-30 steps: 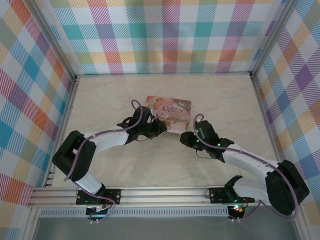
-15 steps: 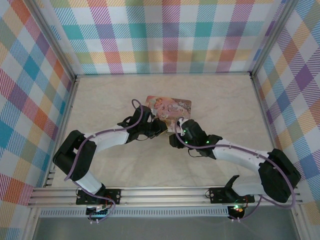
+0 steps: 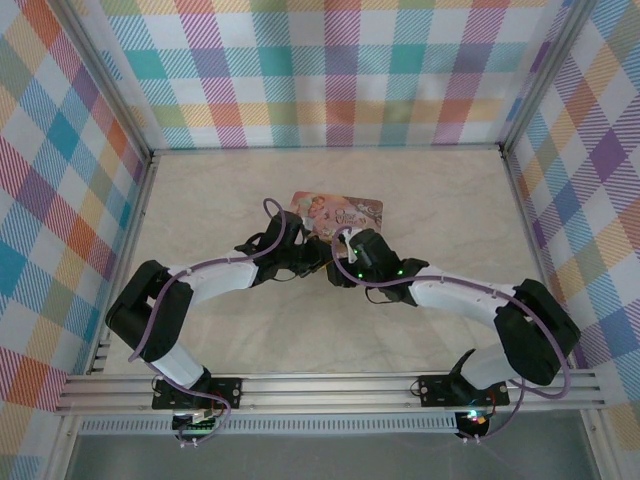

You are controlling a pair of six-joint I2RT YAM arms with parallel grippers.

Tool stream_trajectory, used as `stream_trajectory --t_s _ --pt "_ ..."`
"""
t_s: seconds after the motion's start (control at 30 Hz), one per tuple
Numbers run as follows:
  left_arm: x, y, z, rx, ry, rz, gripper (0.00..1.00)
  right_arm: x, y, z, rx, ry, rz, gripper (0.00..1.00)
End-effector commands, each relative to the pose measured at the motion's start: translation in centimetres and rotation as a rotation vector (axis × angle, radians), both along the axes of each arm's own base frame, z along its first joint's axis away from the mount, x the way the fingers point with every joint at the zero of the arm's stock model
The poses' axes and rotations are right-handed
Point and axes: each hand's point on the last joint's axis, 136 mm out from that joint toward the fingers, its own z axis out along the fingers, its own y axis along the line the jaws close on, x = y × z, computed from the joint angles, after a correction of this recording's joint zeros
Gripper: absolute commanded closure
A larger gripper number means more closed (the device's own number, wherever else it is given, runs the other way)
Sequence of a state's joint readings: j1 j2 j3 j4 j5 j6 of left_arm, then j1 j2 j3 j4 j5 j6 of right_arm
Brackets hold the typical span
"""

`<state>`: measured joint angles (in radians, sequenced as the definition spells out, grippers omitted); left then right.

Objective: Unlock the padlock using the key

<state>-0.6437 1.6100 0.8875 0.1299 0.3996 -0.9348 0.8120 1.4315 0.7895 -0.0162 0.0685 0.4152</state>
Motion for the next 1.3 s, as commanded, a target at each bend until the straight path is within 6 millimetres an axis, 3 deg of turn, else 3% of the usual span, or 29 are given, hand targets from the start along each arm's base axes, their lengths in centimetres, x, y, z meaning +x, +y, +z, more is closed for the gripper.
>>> stream_trajectory --t_s 0.0,0.4,0.53,0.77,0.97,1.27 --pt "0.3 -1.3 3.1 -0.079 -0.040 -0.021 0.91 0.9 1.1 1.7 0.019 -0.060 0.022 0.58" --pt "0.3 -1.3 3.2 -0.082 -0.041 -0.021 0.91 1.2 1.4 1.8 0.011 -0.069 0.033 0.71" --pt "0.3 -1.3 3.3 -0.083 -0.042 -0.019 0.91 1.0 1.5 1.8 0.014 -0.070 0.044 0.99" --pt "0.2 -1.1 2.9 -0.068 -0.045 -0.013 0.89 0.7 1.4 0.9 0.015 -0.052 0.045 1.00" --pt "0.0 -0.3 1.5 -0.027 -0.029 0.003 0.72 0.3 1.2 -0.7 -0.004 -0.031 0.052 1.00" --pt "-0.4 0.9 -1.0 0.029 0.008 0.033 0.56 -0.2 1.0 -3.5 -0.024 -0.001 0.066 1.00"
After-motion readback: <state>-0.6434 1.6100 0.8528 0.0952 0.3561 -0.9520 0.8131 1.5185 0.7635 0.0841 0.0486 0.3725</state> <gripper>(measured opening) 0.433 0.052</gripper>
